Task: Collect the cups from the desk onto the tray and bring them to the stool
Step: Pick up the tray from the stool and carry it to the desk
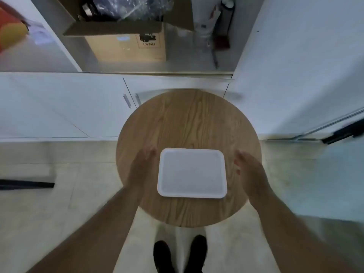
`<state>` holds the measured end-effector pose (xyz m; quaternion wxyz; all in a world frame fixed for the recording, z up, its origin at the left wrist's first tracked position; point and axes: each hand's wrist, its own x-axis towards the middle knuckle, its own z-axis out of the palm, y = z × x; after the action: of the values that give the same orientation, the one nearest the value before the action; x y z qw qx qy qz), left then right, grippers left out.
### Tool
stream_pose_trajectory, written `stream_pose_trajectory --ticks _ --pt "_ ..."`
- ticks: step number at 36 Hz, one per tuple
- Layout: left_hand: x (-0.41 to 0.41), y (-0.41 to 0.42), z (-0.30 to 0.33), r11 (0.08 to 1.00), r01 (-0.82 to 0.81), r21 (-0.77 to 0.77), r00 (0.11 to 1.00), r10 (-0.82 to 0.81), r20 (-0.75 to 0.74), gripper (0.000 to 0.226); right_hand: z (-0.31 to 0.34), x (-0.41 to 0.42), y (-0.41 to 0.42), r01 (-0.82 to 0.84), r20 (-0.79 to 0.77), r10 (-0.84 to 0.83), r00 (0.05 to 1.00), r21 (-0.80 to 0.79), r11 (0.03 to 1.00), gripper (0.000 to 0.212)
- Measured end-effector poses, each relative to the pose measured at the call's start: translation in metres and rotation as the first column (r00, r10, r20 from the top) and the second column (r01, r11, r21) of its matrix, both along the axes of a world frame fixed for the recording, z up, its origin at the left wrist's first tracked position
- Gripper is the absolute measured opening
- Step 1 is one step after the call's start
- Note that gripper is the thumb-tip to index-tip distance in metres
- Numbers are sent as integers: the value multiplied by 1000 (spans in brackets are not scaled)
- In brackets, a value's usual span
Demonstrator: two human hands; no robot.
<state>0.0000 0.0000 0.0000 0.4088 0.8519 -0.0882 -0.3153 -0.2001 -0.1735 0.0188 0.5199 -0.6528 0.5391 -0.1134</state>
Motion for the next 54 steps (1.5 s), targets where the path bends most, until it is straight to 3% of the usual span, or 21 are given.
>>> stream_pose_trajectory --ticks 4,7,11,15,18,22,33,42,47,54 --pt "0 -5 -22 995 -60 80 989 70 -127 26 -26 4 -6 -18 -84 22 996 49 999 46" --pt "-1 -4 -45 990 2 141 995 12 -102 27 -60 4 -10 9 -143 5 990 96 995 28" --pt "-4 0 -71 966 28 255 996 -6 -86 31 -101 -2 -12 21 -300 3 954 79 997 30" --pt "-8 2 -82 960 46 276 996 -24 -83 22 -116 -5 -12 3 -401 25 916 68 998 11" --pt "-7 4 -87 956 63 285 996 -40 -83 25 -124 -4 -12 -35 -445 63 894 71 997 29" --pt "-6 7 -88 959 60 278 997 -41 -72 26 -122 1 -12 -21 -455 59 889 87 996 31" --pt "5 33 -25 986 -51 161 998 58 -38 28 -48 13 -5 -75 -349 70 935 -1 997 17" --pt "-5 92 51 965 -250 78 968 247 44 30 24 44 24 -242 -198 218 956 -108 964 24" --pt "-18 154 85 909 -417 16 907 415 78 29 48 79 59 -317 -138 301 944 -117 941 33" --pt "-36 256 109 756 -654 -31 750 653 108 25 69 128 141 -534 -73 530 845 -147 832 17"
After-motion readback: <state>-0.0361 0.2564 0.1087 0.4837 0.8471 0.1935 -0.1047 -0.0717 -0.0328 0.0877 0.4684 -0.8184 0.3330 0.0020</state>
